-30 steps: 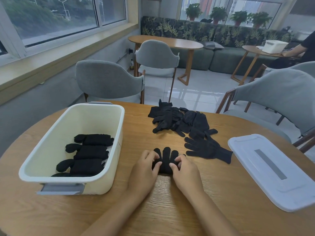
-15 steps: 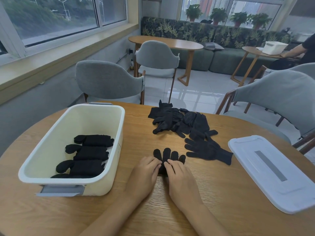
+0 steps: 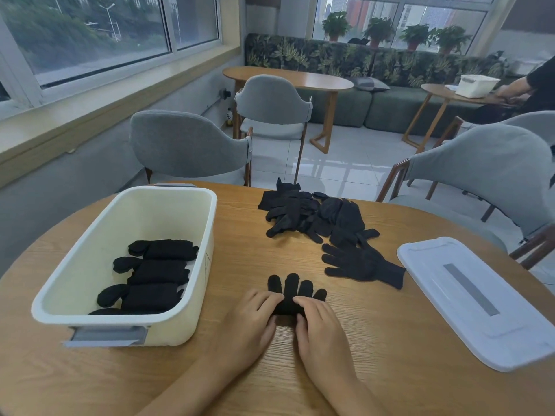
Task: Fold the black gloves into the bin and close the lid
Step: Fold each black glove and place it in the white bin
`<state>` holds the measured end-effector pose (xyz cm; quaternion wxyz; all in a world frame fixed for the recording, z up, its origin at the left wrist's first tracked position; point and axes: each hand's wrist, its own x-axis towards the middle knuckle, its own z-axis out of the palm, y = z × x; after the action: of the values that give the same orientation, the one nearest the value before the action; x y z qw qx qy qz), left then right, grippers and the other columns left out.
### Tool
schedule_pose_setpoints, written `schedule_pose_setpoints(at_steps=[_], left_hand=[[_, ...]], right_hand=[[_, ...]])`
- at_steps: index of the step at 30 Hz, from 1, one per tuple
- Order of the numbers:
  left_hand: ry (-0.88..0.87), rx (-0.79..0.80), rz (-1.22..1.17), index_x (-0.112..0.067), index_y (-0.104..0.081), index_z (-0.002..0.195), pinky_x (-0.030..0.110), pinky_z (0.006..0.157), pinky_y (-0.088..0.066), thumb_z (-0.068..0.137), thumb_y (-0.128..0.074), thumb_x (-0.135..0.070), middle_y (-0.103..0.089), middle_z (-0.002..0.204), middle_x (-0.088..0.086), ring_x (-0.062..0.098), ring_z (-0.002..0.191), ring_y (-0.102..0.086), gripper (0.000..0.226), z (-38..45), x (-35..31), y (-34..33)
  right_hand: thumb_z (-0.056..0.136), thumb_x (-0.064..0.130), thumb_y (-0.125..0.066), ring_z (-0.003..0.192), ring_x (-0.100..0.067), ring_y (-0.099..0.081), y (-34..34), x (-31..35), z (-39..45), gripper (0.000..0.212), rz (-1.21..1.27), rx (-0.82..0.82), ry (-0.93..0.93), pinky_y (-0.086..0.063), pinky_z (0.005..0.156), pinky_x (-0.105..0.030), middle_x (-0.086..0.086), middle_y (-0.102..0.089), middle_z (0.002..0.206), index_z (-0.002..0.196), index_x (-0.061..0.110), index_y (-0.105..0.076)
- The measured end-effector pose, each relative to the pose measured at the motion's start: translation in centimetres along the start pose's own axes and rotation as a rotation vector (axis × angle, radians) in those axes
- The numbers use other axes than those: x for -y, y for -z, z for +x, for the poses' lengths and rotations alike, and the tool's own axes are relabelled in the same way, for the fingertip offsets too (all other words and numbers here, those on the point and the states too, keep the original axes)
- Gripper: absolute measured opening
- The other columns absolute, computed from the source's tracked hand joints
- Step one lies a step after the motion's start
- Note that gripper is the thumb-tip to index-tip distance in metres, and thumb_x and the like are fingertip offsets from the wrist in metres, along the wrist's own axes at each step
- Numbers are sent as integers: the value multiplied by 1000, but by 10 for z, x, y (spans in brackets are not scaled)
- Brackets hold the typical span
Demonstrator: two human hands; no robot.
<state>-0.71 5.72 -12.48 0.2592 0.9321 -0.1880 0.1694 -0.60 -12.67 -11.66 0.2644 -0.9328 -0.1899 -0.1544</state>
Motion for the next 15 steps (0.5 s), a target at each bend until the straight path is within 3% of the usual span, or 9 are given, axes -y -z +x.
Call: schedule_pose_setpoints(at_steps=[5,10,15], left_hand=[[42,-40,-28,-20,-60,129,20,92,-48,95,-60,-17,-61,117,-13,2,114,-53,35,1,-3,2],[85,-14,-83,-25,-60,128,16,95,-44,95,-65,-25,-61,117,-17,-2,114,-50,34,9,-2,4],[222,10,-156,-33,-60,121,15,85,-43,96,-65,-35,-62,107,-20,-4,102,-53,26,31,-2,10]], right_hand=[[87,8,-71,118,-4,-54,-1,-5,-3,45,-2,26,21,-36,104,-12,9,-61,125,129,18,-60],[94,16,-66,111,-5,-58,3,-12,11,34,33,59,-57,-40,93,-12,11,-65,118,128,21,-61],[101,29,-54,100,0,-56,17,-14,35,24,135,148,-155,-40,81,-12,20,-62,110,124,31,-60]])
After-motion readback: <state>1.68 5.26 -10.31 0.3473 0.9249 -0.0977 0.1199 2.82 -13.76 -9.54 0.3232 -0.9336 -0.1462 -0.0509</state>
